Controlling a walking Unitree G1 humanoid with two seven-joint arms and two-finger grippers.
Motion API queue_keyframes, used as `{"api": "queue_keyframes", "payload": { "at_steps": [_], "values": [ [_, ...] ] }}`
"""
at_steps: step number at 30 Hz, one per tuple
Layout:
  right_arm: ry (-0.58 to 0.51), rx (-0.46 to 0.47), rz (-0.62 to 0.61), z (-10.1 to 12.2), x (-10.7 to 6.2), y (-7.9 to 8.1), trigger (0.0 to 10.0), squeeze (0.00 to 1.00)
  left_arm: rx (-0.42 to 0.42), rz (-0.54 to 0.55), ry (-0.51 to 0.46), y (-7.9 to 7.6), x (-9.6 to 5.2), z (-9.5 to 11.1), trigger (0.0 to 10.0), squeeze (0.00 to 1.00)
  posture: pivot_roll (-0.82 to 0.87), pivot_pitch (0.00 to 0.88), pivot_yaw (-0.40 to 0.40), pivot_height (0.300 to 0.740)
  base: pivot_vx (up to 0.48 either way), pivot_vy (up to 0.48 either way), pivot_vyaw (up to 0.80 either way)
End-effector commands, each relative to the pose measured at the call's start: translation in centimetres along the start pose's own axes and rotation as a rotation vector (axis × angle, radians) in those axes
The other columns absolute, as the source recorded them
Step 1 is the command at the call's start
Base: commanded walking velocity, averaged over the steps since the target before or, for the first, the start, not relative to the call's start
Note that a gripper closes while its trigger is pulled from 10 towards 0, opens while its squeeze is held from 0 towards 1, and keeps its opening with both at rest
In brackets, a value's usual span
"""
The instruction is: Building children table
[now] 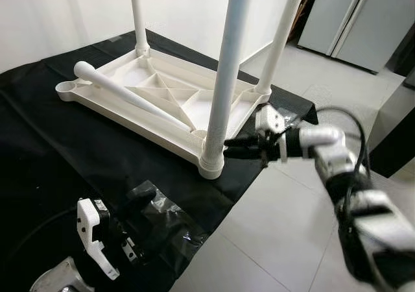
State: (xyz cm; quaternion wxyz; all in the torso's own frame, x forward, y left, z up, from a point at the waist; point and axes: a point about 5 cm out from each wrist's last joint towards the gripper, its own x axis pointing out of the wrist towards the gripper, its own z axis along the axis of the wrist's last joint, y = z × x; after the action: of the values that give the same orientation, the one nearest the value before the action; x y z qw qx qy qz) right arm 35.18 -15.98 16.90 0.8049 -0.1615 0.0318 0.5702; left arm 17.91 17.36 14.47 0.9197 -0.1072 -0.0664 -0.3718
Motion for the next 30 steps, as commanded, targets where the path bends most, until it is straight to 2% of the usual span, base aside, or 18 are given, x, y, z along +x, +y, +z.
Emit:
{"api": "queue_keyframes", "payload": {
  "at_steps": [1, 3, 4, 5, 6, 8, 9, 10, 11, 13, 17, 18, 20, 23, 27, 28, 29, 30],
  "values": [
    [-0.030, 0.009, -0.009, 0.2, 0.7, 0.6, 0.0, 0.00, 0.002, -0.007, 0.012, 0.0, -0.1, 0.0, 10.0, 0.00, -0.01, 0.104, -0.119, 0.740, 0.000, 0.000, 0.00],
    [-0.064, 0.052, 0.028, -1.1, 2.7, 4.6, 0.0, 0.00, 0.007, -0.001, 0.015, 0.1, -0.2, 0.0, 10.0, 0.00, -0.01, 0.098, -0.107, 0.740, 0.000, 0.000, 0.00],
    [-0.064, 0.052, 0.028, -1.1, 2.7, 4.6, 0.0, 0.00, 0.007, -0.001, 0.015, 0.1, -0.2, 0.0, 10.0, 0.00, -0.01, 0.098, -0.107, 0.740, 0.000, 0.000, 0.00],
    [-0.082, 0.056, 0.046, -1.3, 3.4, 6.1, 0.0, 0.00, 0.007, 0.002, 0.015, 0.2, -0.2, 0.0, 10.0, 0.00, -0.01, 0.096, -0.104, 0.740, 0.000, 0.000, 0.00],
    [-0.114, 0.117, 0.032, -1.2, 4.0, 7.0, 3.1, 0.00, 0.010, 0.005, 0.017, 0.3, -0.3, -0.1, 10.0, 0.00, -0.02, 0.086, -0.098, 0.740, 0.000, 0.000, 0.00],
    [-0.133, 0.159, 0.018, -1.0, 4.2, 7.2, 3.1, 0.00, 0.011, 0.007, 0.018, 0.4, -0.3, -0.1, 10.0, 0.00, -0.02, 0.086, -0.098, 0.740, 0.000, 0.000, 0.00],
    [-0.146, 0.169, 0.018, -0.7, 4.2, 7.1, 10.0, 0.79, 0.013, 0.009, 0.020, 0.4, -0.3, -0.1, 10.0, 0.00, -0.02, 0.082, -0.098, 0.740, 0.000, 0.000, 0.00],
    [-0.146, 0.169, 0.018, -0.7, 4.2, 7.1, 10.0, 0.79, 0.013, 0.009, 0.020, 0.4, -0.3, -0.1, 10.0, 0.00, -0.02, 0.082, -0.098, 0.740, 0.000, 0.000, 0.00],
    [-0.155, 0.162, 0.042, -0.3, 3.8, 6.7, 10.0, 1.00, 0.015, 0.009, 0.022, 0.5, -0.2, -0.2, 10.0, 0.00, -0.02, 0.081, -0.097, 0.740, 0.000, 0.000, 0.00],
    [-0.156, 0.147, 0.059, 0.0, 3.4, 6.4, 10.0, 1.00, 0.016, 0.008, 0.023, 0.5, -0.2, -0.2, 10.0, 0.00, -0.02, 0.081, -0.097, 0.740, 0.000, 0.000, 0.00],
    [-0.156, 0.079, 0.096, 2.4, 0.1, 3.9, 10.0, 1.00, 0.020, 0.012, 0.019, 0.5, -0.2, -0.1, 10.0, 0.00, -0.01, 0.091, -0.105, 0.740, 0.000, 0.000, 0.00],
    [-0.156, 0.079, 0.096, 2.4, 0.1, 3.9, 10.0, 1.00, 0.020, 0.012, 0.019, 0.5, -0.2, -0.1, 10.0, 0.00, -0.01, 0.091, -0.105, 0.740, 0.000, 0.000, 0.00],
    [-0.158, 0.083, 0.130, 3.3, -1.4, 2.6, 10.0, 1.00, 0.021, 0.016, 0.015, 0.4, -0.2, 0.0, 10.0, 0.00, -0.01, 0.101, -0.109, 0.740, 0.000, 0.000, 0.00],
    [-0.132, 0.103, 0.207, 3.8, -2.6, 2.7, 10.0, 1.00, 0.020, 0.017, 0.014, 0.1, -0.3, 0.1, 10.0, 0.00, 0.00, 0.123, -0.121, 0.740, 0.000, 0.000, 0.00],
    [-0.113, 0.112, 0.244, 3.8, -3.1, 2.9, 10.0, 1.00, 0.019, 0.017, 0.013, 0.0, -0.3, 0.2, 10.0, 0.00, 0.00, 0.123, -0.121, 0.740, 0.000, 0.000, 0.00],
    [-0.028, 0.127, 0.252, 2.9, -4.1, 3.2, 10.0, 1.00, 0.017, 0.017, 0.012, -0.2, -0.4, 0.3, 10.0, 0.00, 0.01, 0.145, -0.128, 0.740, 0.000, 0.000, 0.00],
    [-0.028, 0.127, 0.252, 2.9, -4.1, 3.2, 10.0, 1.00, 0.017, 0.017, 0.012, -0.2, -0.4, 0.3, 10.0, 0.00, 0.01, 0.145, -0.128, 0.740, 0.000, 0.000, 0.00],
    [0.065, 0.130, 0.226, 1.8, -4.9, 3.2, 10.0, 1.00, 0.014, 0.017, 0.013, -0.5, -0.5, 0.3, 10.0, 0.00, 0.00, 0.159, -0.121, 0.740, 0.000, 0.000, 0.00]
  ]
}}
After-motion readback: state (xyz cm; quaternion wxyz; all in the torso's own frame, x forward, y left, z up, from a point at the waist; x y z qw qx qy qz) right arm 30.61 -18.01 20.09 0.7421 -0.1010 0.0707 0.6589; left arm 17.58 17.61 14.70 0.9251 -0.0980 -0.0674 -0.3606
